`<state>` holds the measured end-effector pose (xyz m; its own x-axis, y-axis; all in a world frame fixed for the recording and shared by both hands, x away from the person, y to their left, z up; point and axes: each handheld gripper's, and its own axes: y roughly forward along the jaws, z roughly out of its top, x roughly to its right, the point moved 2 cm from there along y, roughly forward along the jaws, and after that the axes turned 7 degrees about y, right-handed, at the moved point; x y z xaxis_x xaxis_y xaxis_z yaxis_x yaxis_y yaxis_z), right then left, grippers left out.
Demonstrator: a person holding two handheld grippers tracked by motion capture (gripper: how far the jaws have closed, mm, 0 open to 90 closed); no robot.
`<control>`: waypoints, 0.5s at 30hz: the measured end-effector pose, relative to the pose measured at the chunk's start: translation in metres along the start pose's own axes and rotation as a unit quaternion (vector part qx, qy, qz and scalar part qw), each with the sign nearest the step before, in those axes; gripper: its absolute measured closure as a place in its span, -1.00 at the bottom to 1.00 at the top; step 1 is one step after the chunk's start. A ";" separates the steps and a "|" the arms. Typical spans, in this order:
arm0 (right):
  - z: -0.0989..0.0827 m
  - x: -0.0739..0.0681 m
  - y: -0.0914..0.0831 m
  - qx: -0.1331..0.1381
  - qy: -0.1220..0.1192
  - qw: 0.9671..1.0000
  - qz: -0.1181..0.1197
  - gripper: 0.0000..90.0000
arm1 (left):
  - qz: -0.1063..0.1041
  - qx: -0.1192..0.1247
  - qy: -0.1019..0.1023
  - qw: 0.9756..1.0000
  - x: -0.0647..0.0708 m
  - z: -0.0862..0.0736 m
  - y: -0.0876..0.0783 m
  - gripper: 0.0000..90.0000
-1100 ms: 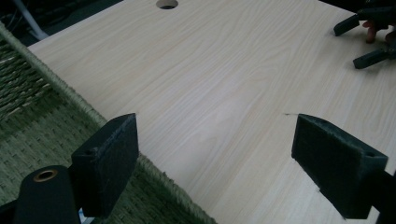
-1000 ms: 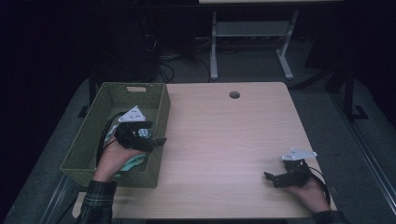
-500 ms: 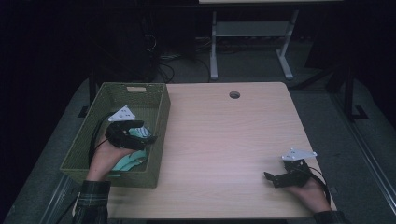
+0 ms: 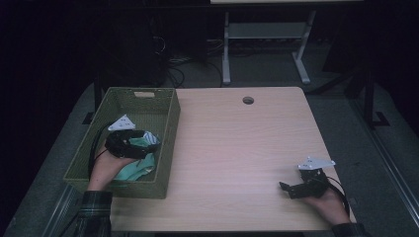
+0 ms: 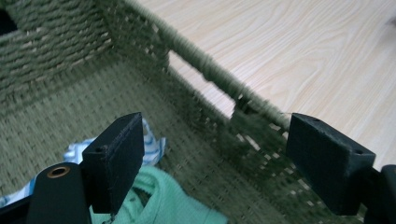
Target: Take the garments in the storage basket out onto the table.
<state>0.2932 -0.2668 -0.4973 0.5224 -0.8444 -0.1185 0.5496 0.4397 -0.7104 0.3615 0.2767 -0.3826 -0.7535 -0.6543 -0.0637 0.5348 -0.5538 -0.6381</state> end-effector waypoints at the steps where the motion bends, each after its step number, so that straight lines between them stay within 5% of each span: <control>1: 0.000 0.000 0.000 0.000 0.000 1.000 0.000 -0.96 | 0.000 0.003 -0.003 1.000 0.000 -0.001 0.001 -0.58; 8: 0.000 0.000 0.000 0.000 0.000 1.000 0.000 -0.96 | -0.004 -0.005 -0.010 1.000 -0.006 -0.013 0.007 -0.57; 15: 0.000 0.000 0.000 0.000 0.000 1.000 0.000 -0.96 | 0.006 -0.046 -0.004 0.999 -0.006 -0.018 0.015 -0.56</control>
<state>0.2932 -0.2668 -0.4973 0.5223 -0.8445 -0.1187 0.5496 0.4398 -0.7103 0.3671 0.2815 -0.4054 -0.7431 -0.6659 -0.0659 0.5071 -0.4961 -0.7048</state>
